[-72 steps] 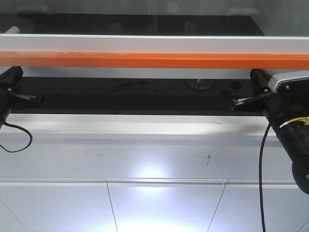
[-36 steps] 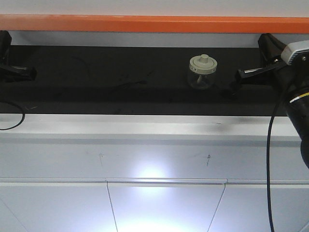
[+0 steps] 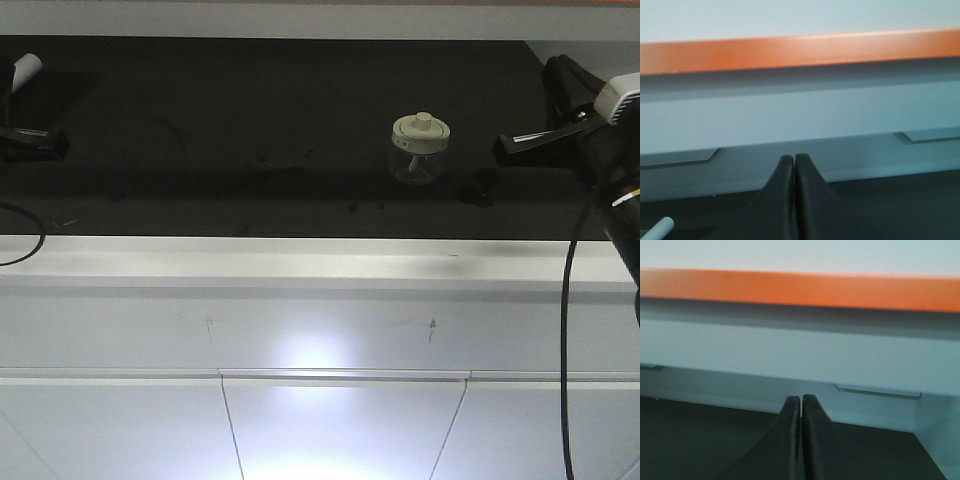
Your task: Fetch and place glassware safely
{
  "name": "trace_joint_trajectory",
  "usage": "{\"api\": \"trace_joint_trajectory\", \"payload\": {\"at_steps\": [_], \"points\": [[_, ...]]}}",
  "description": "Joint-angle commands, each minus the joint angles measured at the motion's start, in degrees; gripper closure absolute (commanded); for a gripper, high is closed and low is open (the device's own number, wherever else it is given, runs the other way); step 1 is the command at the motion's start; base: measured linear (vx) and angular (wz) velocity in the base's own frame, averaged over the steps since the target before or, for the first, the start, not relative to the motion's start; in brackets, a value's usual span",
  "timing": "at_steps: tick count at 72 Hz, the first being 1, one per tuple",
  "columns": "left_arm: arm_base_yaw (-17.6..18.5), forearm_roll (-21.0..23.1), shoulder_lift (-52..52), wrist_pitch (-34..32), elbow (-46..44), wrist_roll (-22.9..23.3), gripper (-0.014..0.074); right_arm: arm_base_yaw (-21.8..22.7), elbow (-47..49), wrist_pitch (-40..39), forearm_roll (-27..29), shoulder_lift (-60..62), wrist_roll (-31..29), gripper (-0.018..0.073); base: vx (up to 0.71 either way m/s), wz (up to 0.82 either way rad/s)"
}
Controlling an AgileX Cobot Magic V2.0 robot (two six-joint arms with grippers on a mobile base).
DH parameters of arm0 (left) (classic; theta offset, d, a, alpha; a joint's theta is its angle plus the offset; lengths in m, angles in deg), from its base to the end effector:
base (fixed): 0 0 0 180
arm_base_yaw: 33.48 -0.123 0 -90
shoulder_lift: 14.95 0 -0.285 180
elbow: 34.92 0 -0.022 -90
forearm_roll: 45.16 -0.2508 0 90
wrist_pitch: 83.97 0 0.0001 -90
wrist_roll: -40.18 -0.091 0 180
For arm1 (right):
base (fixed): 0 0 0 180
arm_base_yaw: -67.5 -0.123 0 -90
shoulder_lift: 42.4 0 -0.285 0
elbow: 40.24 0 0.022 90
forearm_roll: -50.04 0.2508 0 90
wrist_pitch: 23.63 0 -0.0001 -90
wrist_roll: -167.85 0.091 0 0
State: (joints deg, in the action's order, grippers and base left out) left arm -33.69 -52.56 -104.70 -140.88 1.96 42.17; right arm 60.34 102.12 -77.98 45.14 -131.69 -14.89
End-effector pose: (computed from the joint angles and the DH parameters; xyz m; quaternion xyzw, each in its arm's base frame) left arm 0.2982 -0.0087 0.3070 0.0535 0.5715 -0.0147 0.8187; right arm 0.2938 0.0433 0.3018 -0.0936 0.5854 0.0315 0.8047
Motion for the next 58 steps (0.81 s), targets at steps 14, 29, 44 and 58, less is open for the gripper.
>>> {"api": "trace_joint_trajectory", "payload": {"at_steps": [14,29,44,58], "points": [[0.0,0.4,2.3,-2.7,-1.7,0.7,0.0603,0.1,1.7,-2.0,-0.5,1.9,-0.1,0.056,0.0,0.0],[0.0,0.3,2.3,0.9,-1.7,0.7,0.0603,0.1,1.7,1.9,-2.9,1.9,0.4,0.056,0.0,0.0],[0.0,-0.2,2.3,3.1,0.8,0.7,0.0603,0.1,1.7,8.9,-3.3,1.9,4.1,0.056,0.0,0.0],[0.0,-0.5,2.3,1.1,6.7,2.3,0.0603,0.1,1.7,12.8,-9.3,1.5,9.3,0.056,0.0,0.0]]}}
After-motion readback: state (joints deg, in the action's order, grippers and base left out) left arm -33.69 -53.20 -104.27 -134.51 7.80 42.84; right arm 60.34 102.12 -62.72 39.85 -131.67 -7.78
